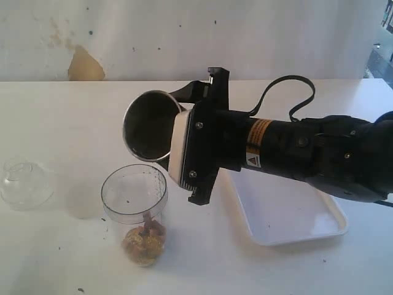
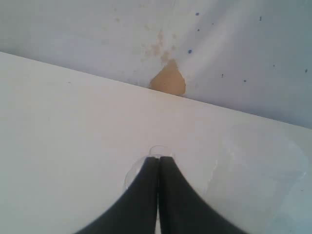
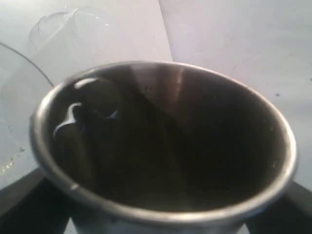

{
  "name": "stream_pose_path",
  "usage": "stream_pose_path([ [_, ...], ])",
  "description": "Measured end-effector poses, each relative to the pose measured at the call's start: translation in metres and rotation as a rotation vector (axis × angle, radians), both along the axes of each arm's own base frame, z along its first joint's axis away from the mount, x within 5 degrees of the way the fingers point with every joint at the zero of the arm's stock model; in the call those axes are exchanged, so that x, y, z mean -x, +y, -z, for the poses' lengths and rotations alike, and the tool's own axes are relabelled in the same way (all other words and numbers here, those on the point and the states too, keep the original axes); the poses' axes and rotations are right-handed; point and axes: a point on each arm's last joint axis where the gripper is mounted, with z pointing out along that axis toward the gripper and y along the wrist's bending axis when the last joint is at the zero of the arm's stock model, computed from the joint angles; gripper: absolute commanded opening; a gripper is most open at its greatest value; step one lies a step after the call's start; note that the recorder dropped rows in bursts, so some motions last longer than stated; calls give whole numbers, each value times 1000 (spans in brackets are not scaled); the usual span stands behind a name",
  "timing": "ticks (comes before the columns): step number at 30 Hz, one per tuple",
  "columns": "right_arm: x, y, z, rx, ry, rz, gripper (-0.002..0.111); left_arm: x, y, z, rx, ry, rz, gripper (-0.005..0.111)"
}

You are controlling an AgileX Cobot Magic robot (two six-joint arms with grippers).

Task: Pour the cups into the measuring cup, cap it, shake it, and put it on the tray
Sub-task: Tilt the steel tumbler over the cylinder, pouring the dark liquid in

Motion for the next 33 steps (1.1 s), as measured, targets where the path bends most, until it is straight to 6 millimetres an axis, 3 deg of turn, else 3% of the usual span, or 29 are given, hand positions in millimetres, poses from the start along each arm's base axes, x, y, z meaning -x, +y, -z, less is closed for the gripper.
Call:
stream_pose_path([
  [11, 0, 0, 0, 94, -108, -34, 0, 0, 0, 0, 0, 0, 0, 1],
  [33, -12, 5, -21, 195, -300, -56, 0, 0, 0, 0, 0, 0, 0, 1],
])
